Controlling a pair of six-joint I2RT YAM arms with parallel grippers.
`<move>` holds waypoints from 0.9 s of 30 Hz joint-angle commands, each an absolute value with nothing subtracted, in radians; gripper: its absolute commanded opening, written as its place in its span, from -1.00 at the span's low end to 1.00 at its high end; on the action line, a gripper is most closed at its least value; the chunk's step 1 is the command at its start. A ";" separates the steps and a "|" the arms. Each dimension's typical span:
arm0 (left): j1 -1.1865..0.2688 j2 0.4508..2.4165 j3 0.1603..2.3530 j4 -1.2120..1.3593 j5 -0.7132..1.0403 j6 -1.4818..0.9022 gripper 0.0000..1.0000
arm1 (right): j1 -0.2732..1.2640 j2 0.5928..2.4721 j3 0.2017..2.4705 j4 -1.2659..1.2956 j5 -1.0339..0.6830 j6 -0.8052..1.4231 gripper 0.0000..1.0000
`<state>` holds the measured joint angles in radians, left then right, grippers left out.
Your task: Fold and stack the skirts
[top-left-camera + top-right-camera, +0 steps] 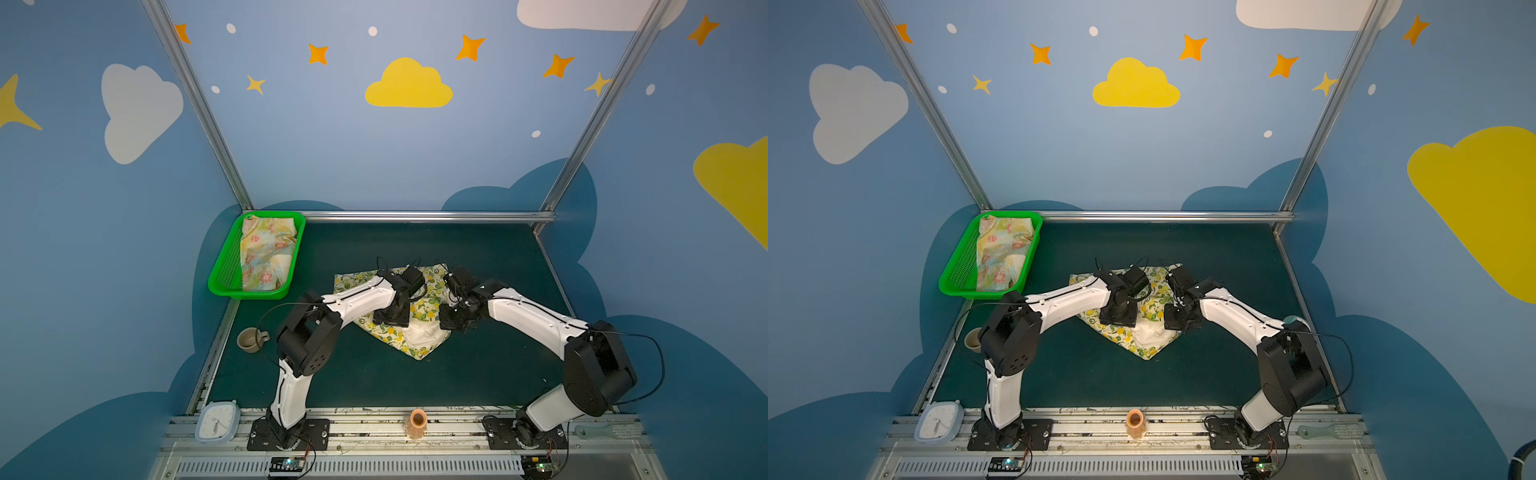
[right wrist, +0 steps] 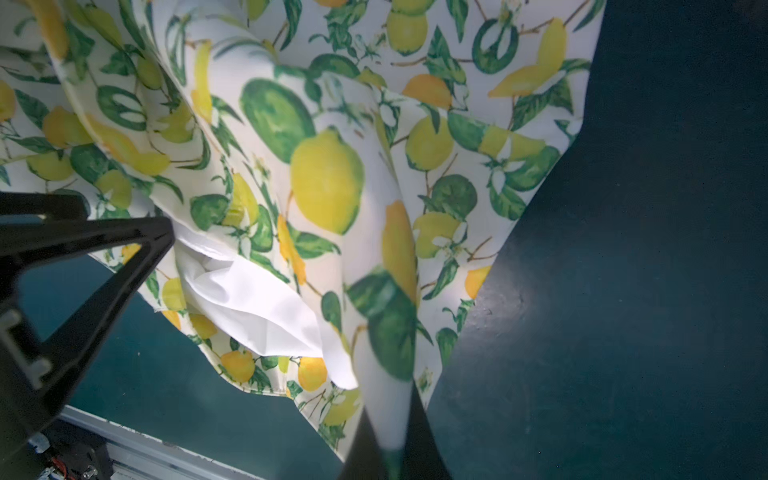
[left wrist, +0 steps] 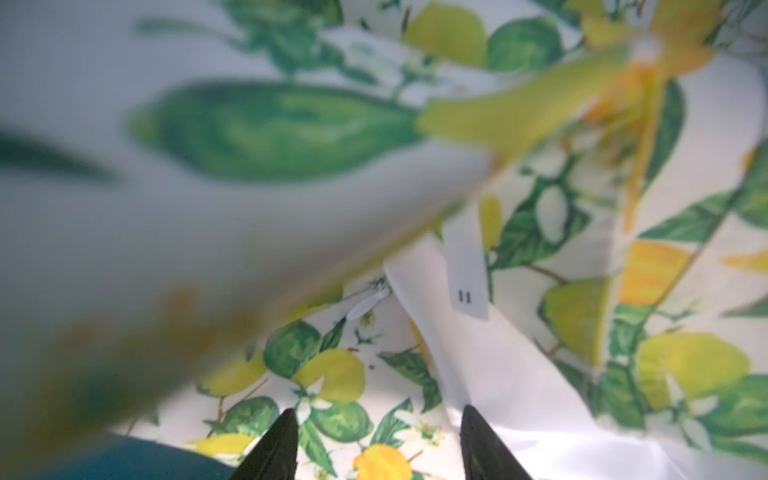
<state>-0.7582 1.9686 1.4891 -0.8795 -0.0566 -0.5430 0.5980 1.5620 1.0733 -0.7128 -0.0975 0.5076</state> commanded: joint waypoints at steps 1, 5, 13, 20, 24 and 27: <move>-0.769 1.934 1.461 -0.864 -0.040 -0.560 0.24 | 0.594 1.552 1.068 -0.706 -0.114 0.494 -1.00; -0.780 1.957 1.457 -0.856 -0.042 -0.566 0.24 | 0.594 1.555 1.064 -0.701 -0.120 0.491 -1.00; -0.779 1.956 1.434 -0.804 -0.038 -0.581 0.27 | 0.594 1.538 1.060 -0.711 -0.118 0.494 -1.00; -0.779 2.012 1.470 -0.866 -0.080 -0.578 0.22 | 0.594 1.545 1.070 -0.718 -0.117 0.495 -1.00; -0.780 2.009 1.451 -0.904 -0.143 -0.579 0.14 | 0.594 1.540 1.065 -0.714 -0.114 0.497 -1.00; -0.778 2.001 1.448 -0.932 -0.178 -0.584 -0.06 | 0.594 1.542 1.065 -0.715 -0.113 0.500 -1.00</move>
